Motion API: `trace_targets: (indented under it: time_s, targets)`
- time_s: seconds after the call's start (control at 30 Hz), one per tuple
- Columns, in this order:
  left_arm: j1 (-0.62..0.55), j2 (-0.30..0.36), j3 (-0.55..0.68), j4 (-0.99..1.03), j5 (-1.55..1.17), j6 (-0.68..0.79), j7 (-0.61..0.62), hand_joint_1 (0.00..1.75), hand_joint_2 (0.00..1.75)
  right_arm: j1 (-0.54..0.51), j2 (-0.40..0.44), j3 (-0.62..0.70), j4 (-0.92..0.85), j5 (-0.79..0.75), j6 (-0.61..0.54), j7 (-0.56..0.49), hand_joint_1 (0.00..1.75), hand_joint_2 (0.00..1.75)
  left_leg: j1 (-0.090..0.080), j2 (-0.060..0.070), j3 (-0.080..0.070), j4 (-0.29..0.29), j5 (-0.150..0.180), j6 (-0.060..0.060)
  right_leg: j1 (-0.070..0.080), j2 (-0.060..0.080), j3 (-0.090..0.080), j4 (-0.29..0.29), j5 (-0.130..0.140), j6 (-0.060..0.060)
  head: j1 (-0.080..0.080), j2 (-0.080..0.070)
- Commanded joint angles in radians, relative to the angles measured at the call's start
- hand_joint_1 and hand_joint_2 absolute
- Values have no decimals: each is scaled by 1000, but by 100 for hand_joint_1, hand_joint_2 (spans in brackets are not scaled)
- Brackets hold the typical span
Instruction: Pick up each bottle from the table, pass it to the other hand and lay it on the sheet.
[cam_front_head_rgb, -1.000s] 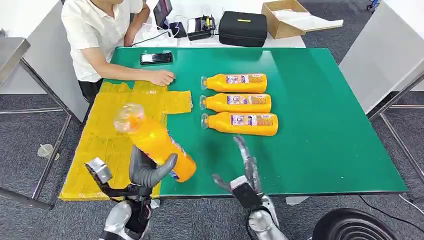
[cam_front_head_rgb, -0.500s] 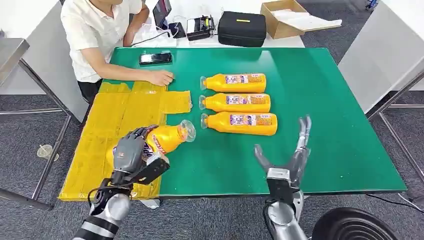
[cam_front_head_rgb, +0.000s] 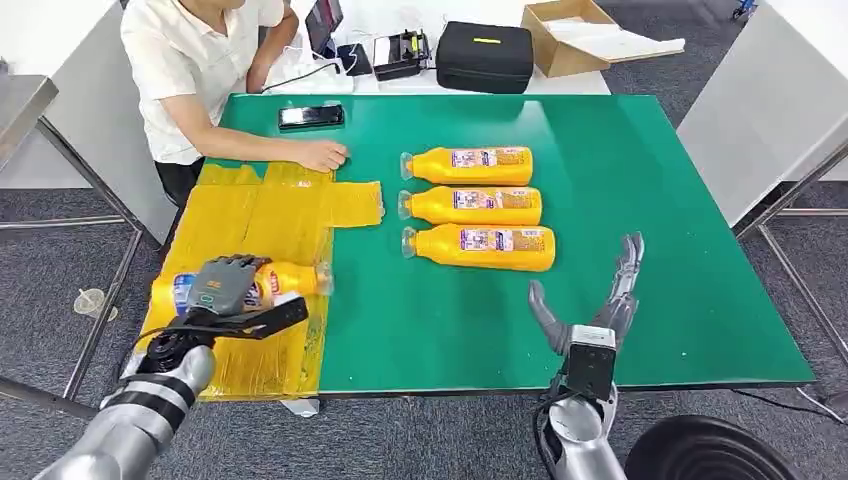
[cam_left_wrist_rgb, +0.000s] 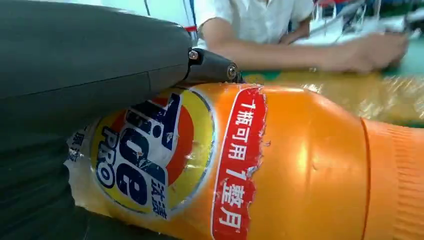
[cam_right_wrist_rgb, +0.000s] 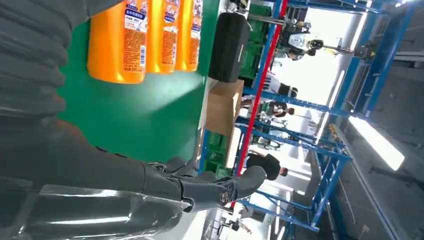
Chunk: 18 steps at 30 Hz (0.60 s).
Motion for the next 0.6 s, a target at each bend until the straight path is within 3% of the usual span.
trace_targets:
  time_s: [0.03,0.17,0.2,0.23,0.27,0.43,0.6]
  targets:
    - [-105,38,-47,266,-12,-5,-13,175,175,-30,-26,46,77,-11,-61,1,0,175,1,4,7,0,-3,0,2,2,7,-1,-2,-4,0,0]
    - [-116,43,-44,313,-18,-42,-19,175,175,-34,-24,49,101,-28,-54,1,0,175,1,2,5,-1,-1,0,1,2,4,-1,0,-3,0,0]
    - [-119,40,-32,325,-6,-57,-18,154,175,-34,-24,47,105,-32,-56,1,0,175,1,4,7,0,-2,-1,2,3,6,-1,0,-4,0,0]
    - [-125,36,-30,338,-5,-84,-17,45,175,-34,-23,43,109,-39,-56,1,0,175,1,3,6,-1,-1,-1,2,3,5,-1,0,-3,0,0]
    - [-136,32,-25,353,0,-127,-11,0,175,-36,-23,40,112,-45,-54,1,0,175,0,2,7,-1,-1,-1,1,2,6,-1,0,-3,0,0]
    - [-172,38,-10,365,30,-291,-54,0,175,-43,-22,30,119,-66,-41,1,0,175,1,3,11,-1,-1,-1,2,2,10,-1,0,-3,0,0]
    - [-176,62,33,347,99,-364,-152,0,175,-51,-14,34,119,-78,-29,1,0,175,1,6,14,-2,-2,-1,2,5,12,-1,0,-4,0,0]
